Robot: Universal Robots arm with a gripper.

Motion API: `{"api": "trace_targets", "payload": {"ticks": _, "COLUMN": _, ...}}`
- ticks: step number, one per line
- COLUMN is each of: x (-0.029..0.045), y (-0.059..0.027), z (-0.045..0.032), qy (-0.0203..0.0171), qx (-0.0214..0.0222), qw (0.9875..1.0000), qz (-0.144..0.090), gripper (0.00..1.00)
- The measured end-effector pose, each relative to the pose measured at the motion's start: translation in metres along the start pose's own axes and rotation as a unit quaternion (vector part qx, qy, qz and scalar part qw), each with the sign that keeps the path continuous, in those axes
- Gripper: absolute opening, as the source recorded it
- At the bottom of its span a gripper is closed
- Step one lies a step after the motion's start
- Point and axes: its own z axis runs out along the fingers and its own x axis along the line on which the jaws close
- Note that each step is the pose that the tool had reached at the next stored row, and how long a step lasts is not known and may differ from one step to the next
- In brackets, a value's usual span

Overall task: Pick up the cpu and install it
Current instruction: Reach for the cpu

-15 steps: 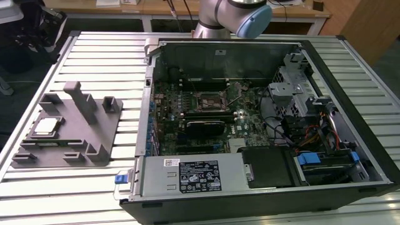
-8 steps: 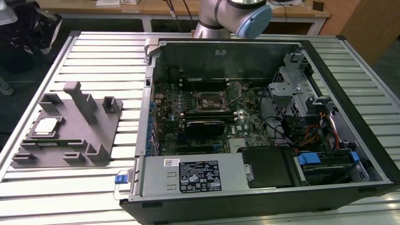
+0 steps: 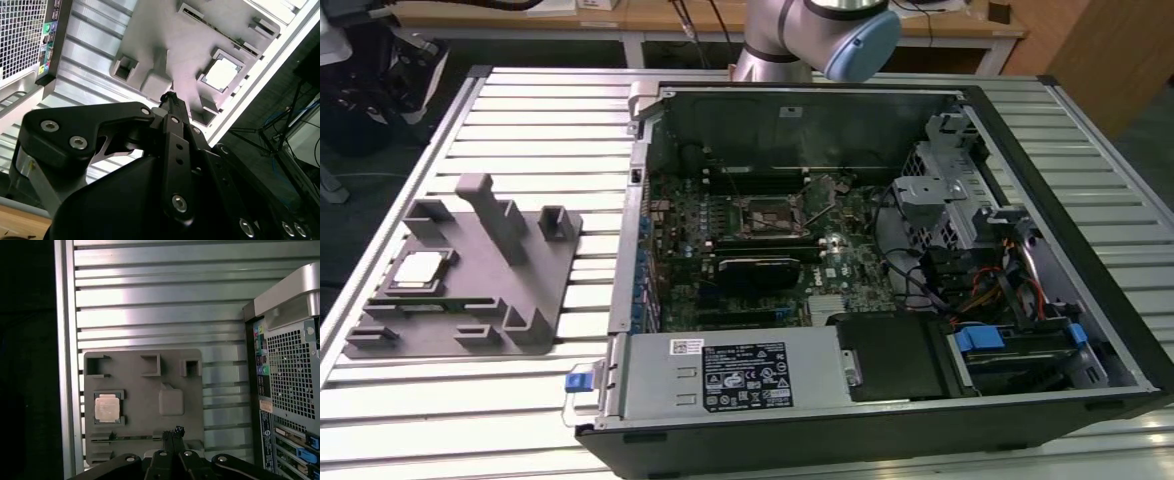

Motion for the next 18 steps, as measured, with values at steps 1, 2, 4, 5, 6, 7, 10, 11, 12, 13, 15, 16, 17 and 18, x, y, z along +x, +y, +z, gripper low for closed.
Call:
{"api": "trace_targets", "payload": {"ticks": 1, "x": 0.0004, "y": -0.0005, "z": 0.0004, "qy": 0.0000, "qx": 0.0000, "qw": 1.0000, "qz": 0.000, "gripper": 0.11}}
{"api": "trace_targets", "payload": {"ticks": 2, "x": 0.0009, "y": -0.0009, "z": 0.0008, "qy": 0.0000, "qx": 0.0000, "qw": 1.0000, "qz": 0.000, "gripper": 0.11}}
{"api": "trace_targets", "payload": {"ticks": 4, "x": 0.0016, "y": -0.0015, "z": 0.0013, "qy": 0.0000, "qx": 0.0000, "qw": 1.0000, "qz": 0.000, "gripper": 0.11}}
{"api": "trace_targets", "payload": {"ticks": 5, "x": 0.0019, "y": -0.0018, "z": 0.0015, "qy": 0.0000, "qx": 0.0000, "qw": 1.0000, "qz": 0.000, "gripper": 0.11}}
{"api": "trace_targets", "payload": {"ticks": 6, "x": 0.0023, "y": -0.0020, "z": 0.0018, "qy": 0.0000, "qx": 0.0000, "qw": 1.0000, "qz": 0.000, "gripper": 0.11}}
{"api": "trace_targets", "payload": {"ticks": 7, "x": 0.0026, "y": -0.0023, "z": 0.0019, "qy": 0.0000, "qx": 0.0000, "qw": 1.0000, "qz": 0.000, "gripper": 0.11}}
{"api": "trace_targets", "payload": {"ticks": 10, "x": 0.0038, "y": -0.0030, "z": 0.0026, "qy": 0.0000, "qx": 0.0000, "qw": 1.0000, "qz": 0.000, "gripper": 0.11}}
{"api": "trace_targets", "payload": {"ticks": 11, "x": 0.0042, "y": -0.0033, "z": 0.0028, "qy": 0.0000, "qx": 0.0000, "qw": 1.0000, "qz": 0.000, "gripper": 0.11}}
{"api": "trace_targets", "payload": {"ticks": 12, "x": 0.0046, "y": -0.0035, "z": 0.0030, "qy": 0.0000, "qx": 0.0000, "qw": 1.0000, "qz": 0.000, "gripper": 0.11}}
{"api": "trace_targets", "payload": {"ticks": 13, "x": 0.0052, "y": -0.0037, "z": 0.0032, "qy": 0.0000, "qx": 0.0000, "qw": 1.0000, "qz": 0.000, "gripper": 0.11}}
{"api": "trace_targets", "payload": {"ticks": 15, "x": 0.0060, "y": -0.0040, "z": 0.0035, "qy": 0.0000, "qx": 0.0000, "qw": 1.0000, "qz": 0.000, "gripper": 0.11}}
{"api": "trace_targets", "payload": {"ticks": 16, "x": 0.0065, "y": -0.0042, "z": 0.0036, "qy": 0.0000, "qx": 0.0000, "qw": 1.0000, "qz": 0.000, "gripper": 0.11}}
{"api": "trace_targets", "payload": {"ticks": 17, "x": 0.0070, "y": -0.0043, "z": 0.0038, "qy": 0.0000, "qx": 0.0000, "qw": 1.0000, "qz": 0.000, "gripper": 0.11}}
{"api": "trace_targets", "payload": {"ticks": 18, "x": 0.0075, "y": -0.0045, "z": 0.0040, "qy": 0.0000, "qx": 0.0000, "qw": 1.0000, "qz": 0.000, "gripper": 0.11}}
